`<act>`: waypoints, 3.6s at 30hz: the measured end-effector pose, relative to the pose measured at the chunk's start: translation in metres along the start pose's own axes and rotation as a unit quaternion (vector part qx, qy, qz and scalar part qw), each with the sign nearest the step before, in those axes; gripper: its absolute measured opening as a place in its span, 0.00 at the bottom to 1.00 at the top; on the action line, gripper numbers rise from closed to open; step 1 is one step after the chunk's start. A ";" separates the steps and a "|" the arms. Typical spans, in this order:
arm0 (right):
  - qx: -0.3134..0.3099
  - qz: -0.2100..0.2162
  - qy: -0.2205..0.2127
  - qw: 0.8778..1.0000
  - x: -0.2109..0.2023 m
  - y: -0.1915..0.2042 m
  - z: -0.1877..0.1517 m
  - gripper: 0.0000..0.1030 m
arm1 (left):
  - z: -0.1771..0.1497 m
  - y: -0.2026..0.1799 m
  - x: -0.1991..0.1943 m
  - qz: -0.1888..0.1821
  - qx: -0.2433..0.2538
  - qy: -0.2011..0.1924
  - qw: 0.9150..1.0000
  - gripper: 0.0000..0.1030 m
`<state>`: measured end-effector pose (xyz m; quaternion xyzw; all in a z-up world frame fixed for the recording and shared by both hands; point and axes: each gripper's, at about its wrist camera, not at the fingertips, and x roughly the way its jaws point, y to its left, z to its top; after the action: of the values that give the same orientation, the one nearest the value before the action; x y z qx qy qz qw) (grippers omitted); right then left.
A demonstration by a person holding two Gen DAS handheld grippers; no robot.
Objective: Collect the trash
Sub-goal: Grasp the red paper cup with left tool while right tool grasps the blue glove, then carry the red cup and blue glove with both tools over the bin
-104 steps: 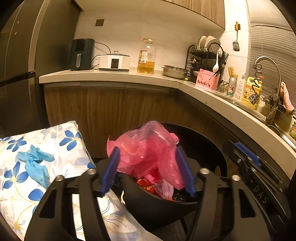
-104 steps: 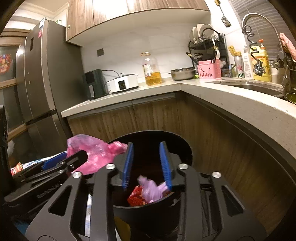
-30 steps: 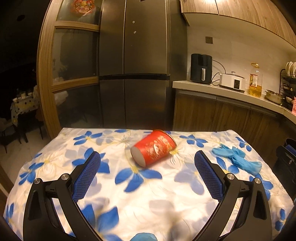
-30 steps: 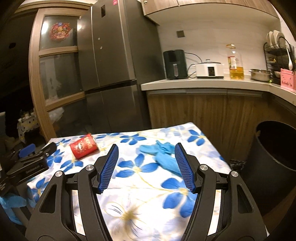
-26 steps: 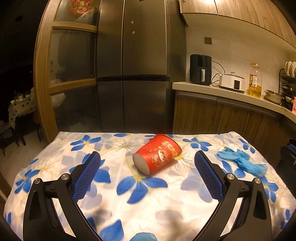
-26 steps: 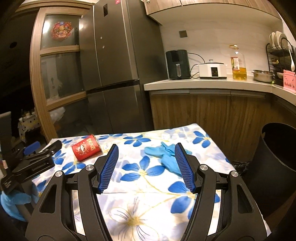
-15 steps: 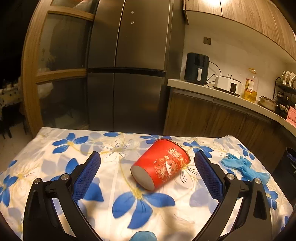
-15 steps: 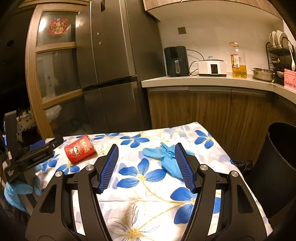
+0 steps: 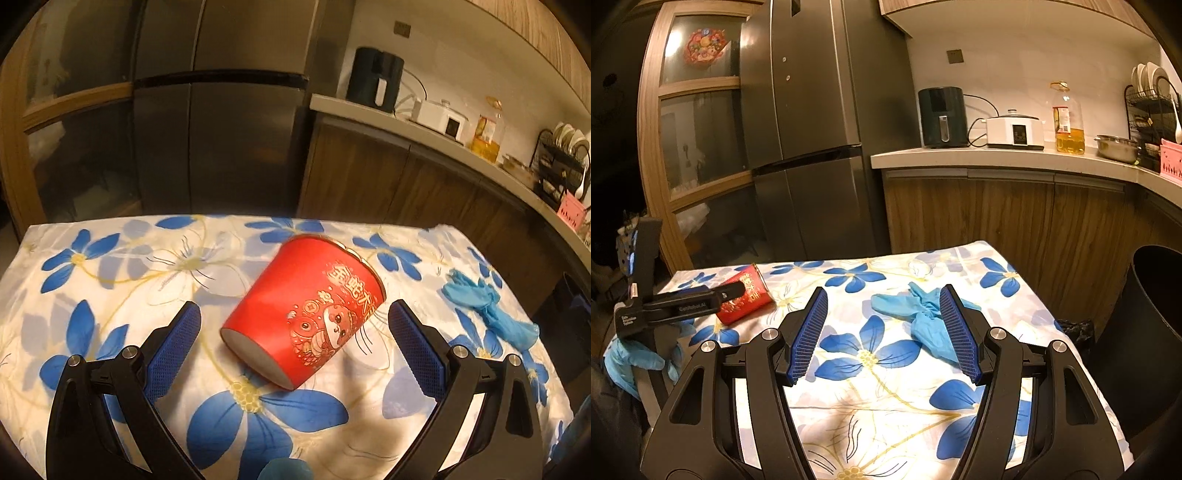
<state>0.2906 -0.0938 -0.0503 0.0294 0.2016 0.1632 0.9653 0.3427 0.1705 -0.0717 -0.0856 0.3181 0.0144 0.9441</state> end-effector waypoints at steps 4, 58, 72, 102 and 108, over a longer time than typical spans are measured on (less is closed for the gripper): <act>0.001 -0.001 0.003 1.000 0.002 -0.001 -0.001 0.60 | -0.002 -0.004 0.002 -0.002 0.008 0.001 1.000 0.91; 0.067 0.003 0.175 0.982 0.090 -0.048 -0.027 0.01 | -0.017 -0.038 -0.025 -0.006 0.076 -0.022 0.997 0.51; 0.066 0.009 0.067 0.996 0.005 -0.062 0.007 0.00 | -0.029 -0.076 -0.075 0.000 0.074 -0.049 0.996 0.51; 0.105 -0.079 -0.062 0.989 -0.149 -0.197 0.039 0.00 | -0.016 -0.318 -0.122 -0.123 0.145 -0.104 0.976 0.51; 0.125 -0.111 -0.065 0.984 -0.159 -0.240 0.032 0.00 | -0.022 -0.386 -0.104 -0.174 0.168 -0.099 0.965 0.51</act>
<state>0.2387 -0.3726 0.0104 0.1376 0.1597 0.0259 0.9772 0.2779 -0.2107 0.0323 0.0220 0.2009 -0.1958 0.9596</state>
